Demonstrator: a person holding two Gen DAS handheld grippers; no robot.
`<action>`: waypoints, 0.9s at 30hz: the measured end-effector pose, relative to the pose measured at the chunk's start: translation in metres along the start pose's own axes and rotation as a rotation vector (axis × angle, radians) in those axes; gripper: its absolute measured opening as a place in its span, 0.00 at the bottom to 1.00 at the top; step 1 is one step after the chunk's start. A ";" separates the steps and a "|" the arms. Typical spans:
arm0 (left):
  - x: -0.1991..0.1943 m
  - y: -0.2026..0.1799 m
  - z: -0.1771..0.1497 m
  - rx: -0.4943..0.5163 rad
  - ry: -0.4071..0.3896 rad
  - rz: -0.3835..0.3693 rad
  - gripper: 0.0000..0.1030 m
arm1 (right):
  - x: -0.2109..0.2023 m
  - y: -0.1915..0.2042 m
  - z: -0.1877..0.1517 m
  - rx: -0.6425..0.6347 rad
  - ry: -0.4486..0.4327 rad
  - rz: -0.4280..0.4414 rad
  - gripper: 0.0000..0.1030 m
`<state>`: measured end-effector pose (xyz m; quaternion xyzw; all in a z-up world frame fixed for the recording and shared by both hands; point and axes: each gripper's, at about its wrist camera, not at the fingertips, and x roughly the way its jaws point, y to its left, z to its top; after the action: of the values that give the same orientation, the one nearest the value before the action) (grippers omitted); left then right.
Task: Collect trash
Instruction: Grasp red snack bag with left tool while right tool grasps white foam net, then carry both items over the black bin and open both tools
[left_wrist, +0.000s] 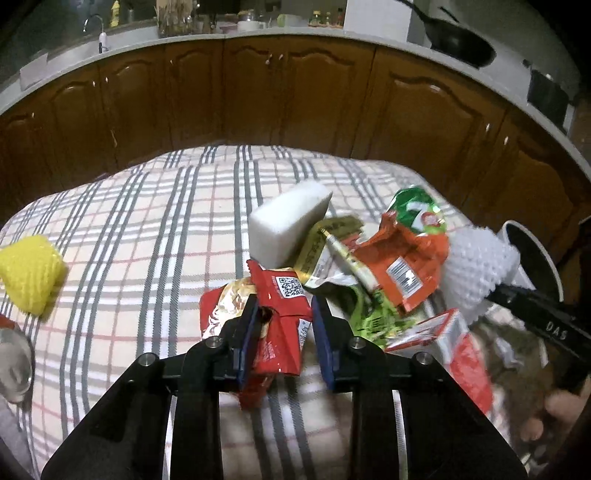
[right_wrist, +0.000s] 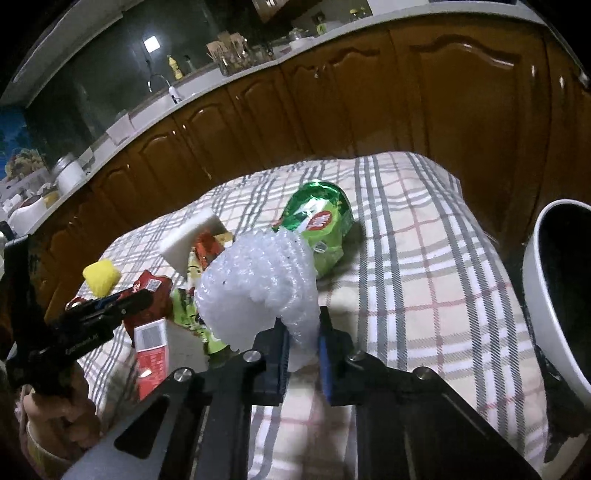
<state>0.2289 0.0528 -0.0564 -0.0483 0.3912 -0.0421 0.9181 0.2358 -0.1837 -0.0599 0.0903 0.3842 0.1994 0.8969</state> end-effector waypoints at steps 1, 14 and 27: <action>-0.005 0.000 0.002 -0.002 -0.011 -0.004 0.25 | -0.006 0.000 -0.001 0.000 -0.008 0.002 0.13; -0.076 -0.051 0.017 0.041 -0.146 -0.142 0.25 | -0.071 -0.022 -0.005 0.048 -0.107 -0.011 0.12; -0.082 -0.152 0.006 0.185 -0.126 -0.298 0.25 | -0.131 -0.070 -0.023 0.134 -0.195 -0.098 0.12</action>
<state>0.1702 -0.0880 0.0245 -0.0234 0.3159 -0.2102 0.9249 0.1569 -0.3028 -0.0121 0.1498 0.3117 0.1195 0.9307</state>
